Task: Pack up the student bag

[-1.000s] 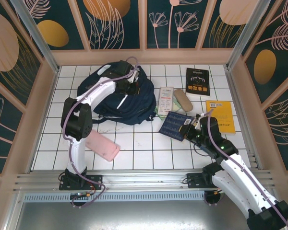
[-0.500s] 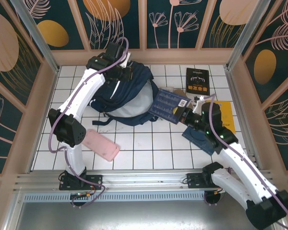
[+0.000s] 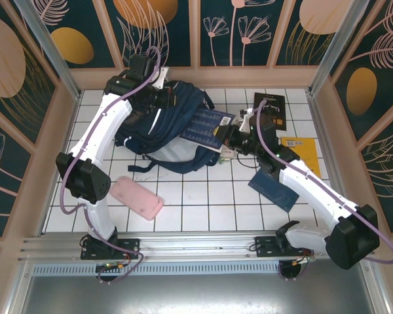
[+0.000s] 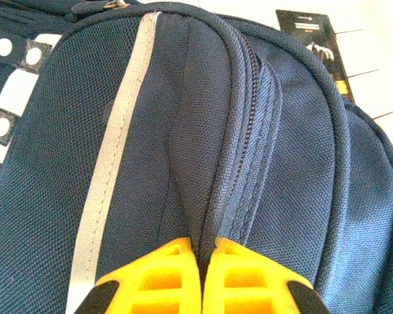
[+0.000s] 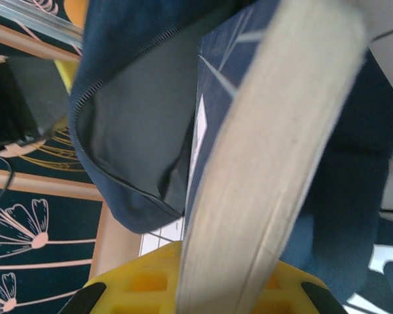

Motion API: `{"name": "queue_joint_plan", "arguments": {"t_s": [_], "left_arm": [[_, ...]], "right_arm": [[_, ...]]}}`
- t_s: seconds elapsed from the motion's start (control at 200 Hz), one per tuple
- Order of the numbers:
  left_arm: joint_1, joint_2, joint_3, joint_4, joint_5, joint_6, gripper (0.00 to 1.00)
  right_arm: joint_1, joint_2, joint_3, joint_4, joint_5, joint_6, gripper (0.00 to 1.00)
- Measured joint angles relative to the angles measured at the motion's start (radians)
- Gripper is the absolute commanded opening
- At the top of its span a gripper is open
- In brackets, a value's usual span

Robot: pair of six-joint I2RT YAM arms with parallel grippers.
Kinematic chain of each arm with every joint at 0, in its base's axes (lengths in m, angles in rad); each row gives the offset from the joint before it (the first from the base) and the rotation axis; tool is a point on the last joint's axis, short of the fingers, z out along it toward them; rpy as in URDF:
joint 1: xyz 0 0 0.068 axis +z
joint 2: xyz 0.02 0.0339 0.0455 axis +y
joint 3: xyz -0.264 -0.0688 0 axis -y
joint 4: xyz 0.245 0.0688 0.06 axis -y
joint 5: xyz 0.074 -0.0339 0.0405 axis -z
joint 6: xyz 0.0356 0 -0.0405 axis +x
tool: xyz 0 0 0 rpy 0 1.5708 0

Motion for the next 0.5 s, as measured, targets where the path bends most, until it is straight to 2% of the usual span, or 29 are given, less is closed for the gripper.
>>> {"name": "queue_joint_plan", "arguments": {"t_s": [0.215, 0.495], "left_arm": [[0.075, -0.031, -0.067, 0.093, 0.169, -0.089, 0.0], [0.159, -0.077, -0.141, 0.232, 0.35, -0.215, 0.0]], "right_arm": [[0.051, 0.106, 0.117, 0.014, 0.015, 0.011, 0.0], [0.066, 0.356, 0.235, 0.023, 0.095, 0.029, 0.0]]}}
